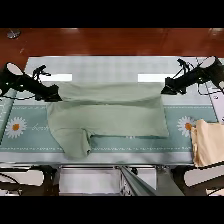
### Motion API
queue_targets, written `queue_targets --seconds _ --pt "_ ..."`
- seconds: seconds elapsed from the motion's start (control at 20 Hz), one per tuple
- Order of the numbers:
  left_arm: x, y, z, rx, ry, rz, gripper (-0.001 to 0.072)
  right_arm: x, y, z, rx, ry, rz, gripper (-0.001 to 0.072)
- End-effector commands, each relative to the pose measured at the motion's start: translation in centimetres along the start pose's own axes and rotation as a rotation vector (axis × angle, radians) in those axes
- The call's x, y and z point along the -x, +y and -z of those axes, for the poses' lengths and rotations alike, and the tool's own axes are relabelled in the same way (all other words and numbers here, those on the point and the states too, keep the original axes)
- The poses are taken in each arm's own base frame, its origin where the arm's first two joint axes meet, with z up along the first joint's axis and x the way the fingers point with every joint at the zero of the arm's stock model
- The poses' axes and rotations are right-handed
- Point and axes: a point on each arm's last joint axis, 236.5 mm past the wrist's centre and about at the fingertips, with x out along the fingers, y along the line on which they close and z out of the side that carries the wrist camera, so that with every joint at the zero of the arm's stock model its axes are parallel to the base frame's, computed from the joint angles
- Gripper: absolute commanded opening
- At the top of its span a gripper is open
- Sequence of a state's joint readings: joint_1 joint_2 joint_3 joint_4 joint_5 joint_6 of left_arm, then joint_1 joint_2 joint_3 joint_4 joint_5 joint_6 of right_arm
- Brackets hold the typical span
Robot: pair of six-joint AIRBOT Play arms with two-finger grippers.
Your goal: Fold the shirts.
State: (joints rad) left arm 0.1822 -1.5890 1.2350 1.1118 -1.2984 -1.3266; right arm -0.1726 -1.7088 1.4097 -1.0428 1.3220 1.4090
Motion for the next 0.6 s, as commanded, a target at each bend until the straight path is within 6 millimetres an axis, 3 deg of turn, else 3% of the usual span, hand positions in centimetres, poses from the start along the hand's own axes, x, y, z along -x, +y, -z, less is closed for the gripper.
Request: queue_targets --seconds 0.0,0.1,0.2,0.3,0.4,0.45,0.55 --pt "0.8 0.1 1.6 0.05 0.08 -0.004 0.0704 0.9 0.2 1.3 -0.034 0.062 -0.003 0.0619" --pt "2.8 0.4 2.0 0.094 0.088 -0.022 0.0703 3.4 -0.7 2.2 -0.013 0.081 0.048 0.0619" --pt "5.2 1.5 2.8 0.136 0.04 -0.041 0.0703 6.7 -3.5 3.3 0.003 0.041 0.165 0.0619" --pt "6.8 4.4 5.6 0.208 0.021 -0.091 0.0702 8.6 -5.5 4.6 0.015 -0.054 0.188 0.0619" --pt "7.0 7.9 10.4 0.342 0.029 -0.115 0.0703 8.2 -4.6 6.0 -0.033 -0.207 0.055 0.0619" --pt "6.8 8.7 12.4 0.422 0.015 -0.081 0.0703 7.6 -3.8 7.0 -0.075 -0.263 -0.011 0.0619" --pt "5.5 8.2 14.7 0.568 -0.066 0.067 0.0703 5.8 -2.2 9.3 -0.171 -0.321 -0.113 0.0619"
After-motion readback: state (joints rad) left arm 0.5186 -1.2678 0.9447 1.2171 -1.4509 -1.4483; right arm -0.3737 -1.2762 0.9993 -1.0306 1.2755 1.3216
